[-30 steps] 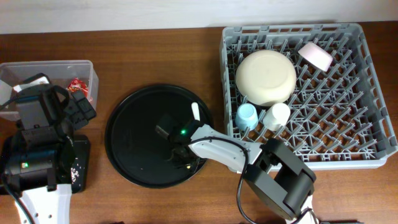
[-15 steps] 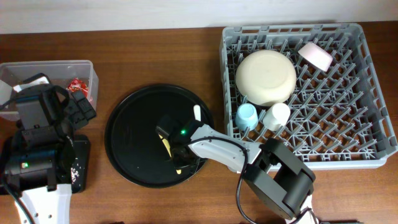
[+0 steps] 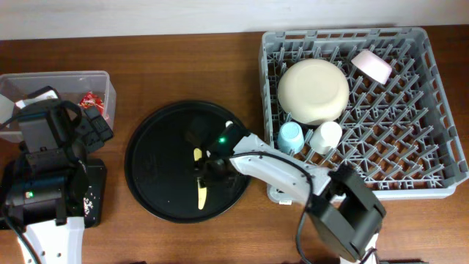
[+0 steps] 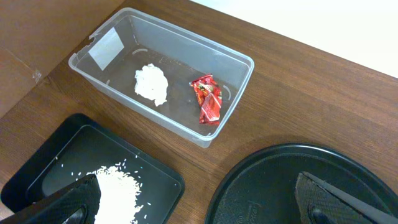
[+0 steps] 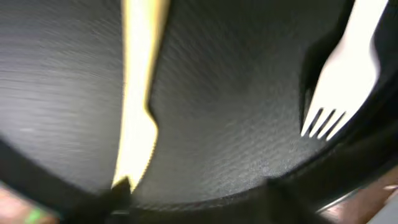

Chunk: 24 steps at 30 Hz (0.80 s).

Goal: Sort waste into correct bins and load items into the dishwasher rack

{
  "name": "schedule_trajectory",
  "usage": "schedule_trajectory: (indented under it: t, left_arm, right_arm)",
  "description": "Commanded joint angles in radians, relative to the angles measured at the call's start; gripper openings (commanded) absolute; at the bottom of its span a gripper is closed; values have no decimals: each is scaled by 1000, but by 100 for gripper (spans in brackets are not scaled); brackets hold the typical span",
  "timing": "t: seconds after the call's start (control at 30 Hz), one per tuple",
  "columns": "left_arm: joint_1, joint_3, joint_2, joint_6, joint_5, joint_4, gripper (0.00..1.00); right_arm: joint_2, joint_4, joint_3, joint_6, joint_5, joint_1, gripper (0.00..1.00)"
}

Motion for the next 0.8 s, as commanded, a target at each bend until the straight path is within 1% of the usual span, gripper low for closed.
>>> schedule_trajectory:
  t: [0.0,0.03,0.17,0.2,0.23,0.3,0.4,0.6,0.77]
  left_arm:
    - [4,3,-5,-2,-11,2,99]
    - [4,3,-5,-2,-11,2,99]
    - [4,3,-5,-2,-11,2,99]
    - [4,3,-5,-2,-11,1,100]
    - [4,3,-5,-2,-11,2,99]
    - [4,3,-5,-2,-11,2,99]
    - [4,3,-5,-2,-11,1,99]
    - [4,3,-5,-2,-11,2,99]
    - [4,3,-5,-2,-11,2,99]
  right_arm:
    - [-33,18,20,-40,-43,-13,98]
    - [-33,32,20,-74,-74,-17,98]
    - [-31,73,19,-73,-92,18,98]
    - [-25,75,19,-72,-61,39,88]
    - [-17,75,19,-58,-30,51,87]
    - [16,107,18,-51,-11,76,86]
    - [65,151,18,-85,-7,118,86]
    - [79,105,16,-85,-72,163,86]
    - [93,109,4,-72,-14,174,81]
